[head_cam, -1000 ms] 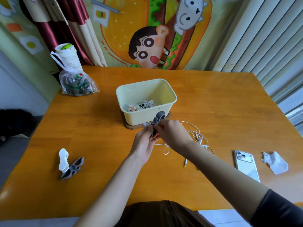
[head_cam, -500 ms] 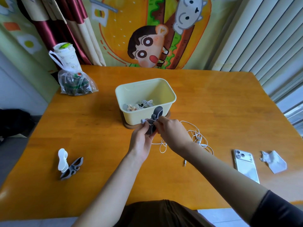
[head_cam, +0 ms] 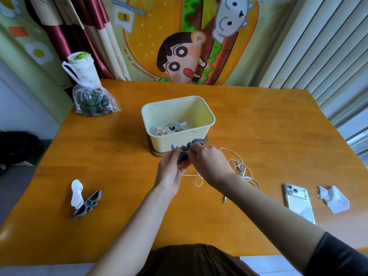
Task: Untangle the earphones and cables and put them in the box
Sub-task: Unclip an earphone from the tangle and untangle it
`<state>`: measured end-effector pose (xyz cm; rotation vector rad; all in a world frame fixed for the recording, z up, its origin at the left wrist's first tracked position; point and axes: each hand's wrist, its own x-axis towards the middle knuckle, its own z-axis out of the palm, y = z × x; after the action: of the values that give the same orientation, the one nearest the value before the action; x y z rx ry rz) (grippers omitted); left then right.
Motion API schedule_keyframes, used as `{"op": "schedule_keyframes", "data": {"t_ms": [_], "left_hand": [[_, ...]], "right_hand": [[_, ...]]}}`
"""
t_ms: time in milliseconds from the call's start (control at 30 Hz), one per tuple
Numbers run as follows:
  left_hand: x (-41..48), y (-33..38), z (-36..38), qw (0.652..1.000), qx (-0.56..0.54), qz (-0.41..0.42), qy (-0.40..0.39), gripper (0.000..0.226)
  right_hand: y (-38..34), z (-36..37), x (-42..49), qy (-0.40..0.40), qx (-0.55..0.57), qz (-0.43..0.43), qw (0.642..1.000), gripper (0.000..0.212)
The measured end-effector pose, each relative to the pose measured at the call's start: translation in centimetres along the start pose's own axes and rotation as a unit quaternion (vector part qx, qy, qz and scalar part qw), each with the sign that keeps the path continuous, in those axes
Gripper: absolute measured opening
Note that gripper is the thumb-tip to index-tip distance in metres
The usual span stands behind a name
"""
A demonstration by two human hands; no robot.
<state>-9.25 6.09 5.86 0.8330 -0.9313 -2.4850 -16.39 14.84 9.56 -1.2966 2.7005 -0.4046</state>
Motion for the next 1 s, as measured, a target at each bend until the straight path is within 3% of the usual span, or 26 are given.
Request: {"op": "schedule_keyframes", "data": {"t_ms": [133, 700, 1000], "left_hand": [[-0.1, 0.0, -0.2, 0.999, 0.046, -0.006, 0.010, 0.020], [0.6, -0.1, -0.5, 1.000, -0.012, -0.002, 0.020, 0.015], [0.0, -1.2, -0.5, 0.998, 0.037, -0.001, 0.053, 0.006]], "right_hand": [[-0.2, -0.4, -0.2, -0.011, -0.003, 0.008, 1.000, 0.025], [-0.6, 0.4, -0.4, 0.005, 0.035, -0.008, 0.999, 0.029], [0.4, -0.2, 0.1, 0.034, 0.026, -0.004, 0.999, 0.027]]}}
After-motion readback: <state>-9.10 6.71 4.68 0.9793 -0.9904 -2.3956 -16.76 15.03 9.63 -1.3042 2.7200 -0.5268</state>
